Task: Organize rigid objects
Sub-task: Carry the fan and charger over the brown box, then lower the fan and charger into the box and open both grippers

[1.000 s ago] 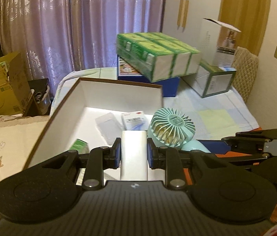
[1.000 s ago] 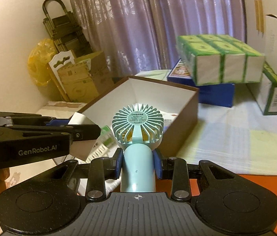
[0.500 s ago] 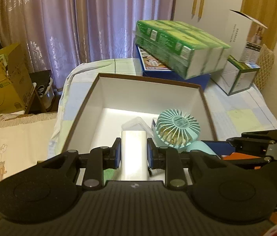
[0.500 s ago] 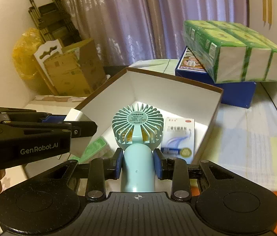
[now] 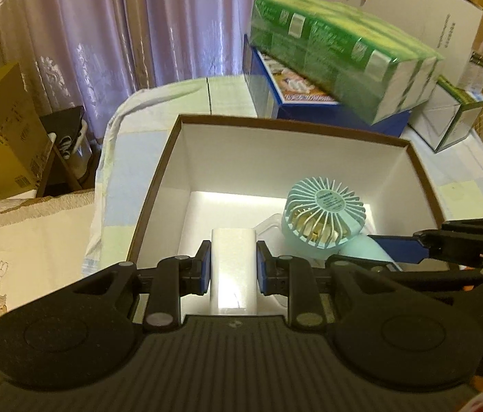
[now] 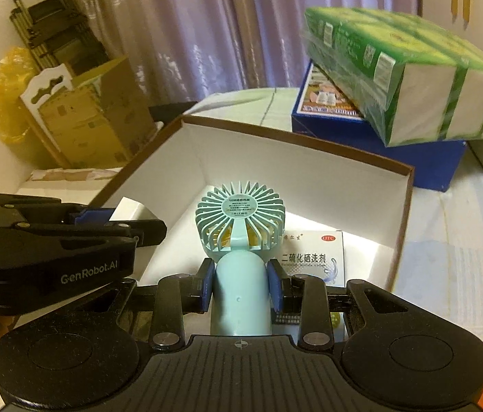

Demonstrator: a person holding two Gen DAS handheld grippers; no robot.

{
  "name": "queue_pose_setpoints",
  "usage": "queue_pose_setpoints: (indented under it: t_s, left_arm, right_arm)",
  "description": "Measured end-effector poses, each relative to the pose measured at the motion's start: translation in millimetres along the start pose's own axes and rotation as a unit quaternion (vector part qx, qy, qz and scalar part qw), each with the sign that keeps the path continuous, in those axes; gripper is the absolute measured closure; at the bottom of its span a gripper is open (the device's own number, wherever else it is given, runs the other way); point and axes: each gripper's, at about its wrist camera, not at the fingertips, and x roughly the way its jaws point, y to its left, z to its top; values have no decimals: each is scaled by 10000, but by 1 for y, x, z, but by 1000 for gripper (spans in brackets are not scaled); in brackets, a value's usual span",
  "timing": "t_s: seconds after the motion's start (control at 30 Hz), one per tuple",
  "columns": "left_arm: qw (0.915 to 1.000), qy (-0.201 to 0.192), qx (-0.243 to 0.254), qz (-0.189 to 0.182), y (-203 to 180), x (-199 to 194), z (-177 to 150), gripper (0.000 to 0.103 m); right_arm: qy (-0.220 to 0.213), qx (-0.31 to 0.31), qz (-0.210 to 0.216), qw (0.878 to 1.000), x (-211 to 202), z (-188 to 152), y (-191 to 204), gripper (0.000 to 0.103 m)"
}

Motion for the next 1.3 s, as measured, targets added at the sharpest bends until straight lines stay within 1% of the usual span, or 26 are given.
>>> queue_pose_setpoints:
  t_s: [0.2, 0.33, 0.47, 0.6, 0.7, 0.77, 0.87, 1.03, 1.2, 1.3]
  left_arm:
    - [9997, 232, 21, -24, 8, 29, 3, 82]
    - [9993, 344, 74, -144, 9, 40, 2, 82]
    - [9992, 320, 68, -240, 10, 43, 2, 82]
    - [9988, 338, 37, -350, 12, 42, 3, 82]
    - [9987, 331, 56, -376, 12, 42, 2, 82]
    - [9987, 339, 66, -377, 12, 41, 2, 82]
    - [9986, 336, 59, -404, 12, 38, 1, 79]
    - [9987, 278, 18, -438, 12, 27, -3, 73]
    - [9989, 177, -29, -436, 12, 9, -8, 69]
    - [9989, 88, -89, -457, 14, -3, -12, 65]
  right_arm:
    - [148, 94, -126, 9998, 21, 7, -4, 73]
    - [246, 143, -205, 9994, 33, 11, -6, 73]
    - [355, 215, -299, 9987, 45, 14, -8, 73]
    - [334, 250, -342, 9985, 52, 16, -13, 73]
    - [337, 179, -380, 9985, 51, 16, -12, 70]
    - [326, 127, -420, 9985, 49, 16, -11, 64]
    - [305, 81, -453, 9985, 45, 14, -13, 56]
    - [220, -121, -478, 9985, 33, 11, -8, 56]
    - [168, -122, -352, 9992, 18, 7, -6, 54]
    - [108, -77, -326, 9994, 7, 3, -4, 47]
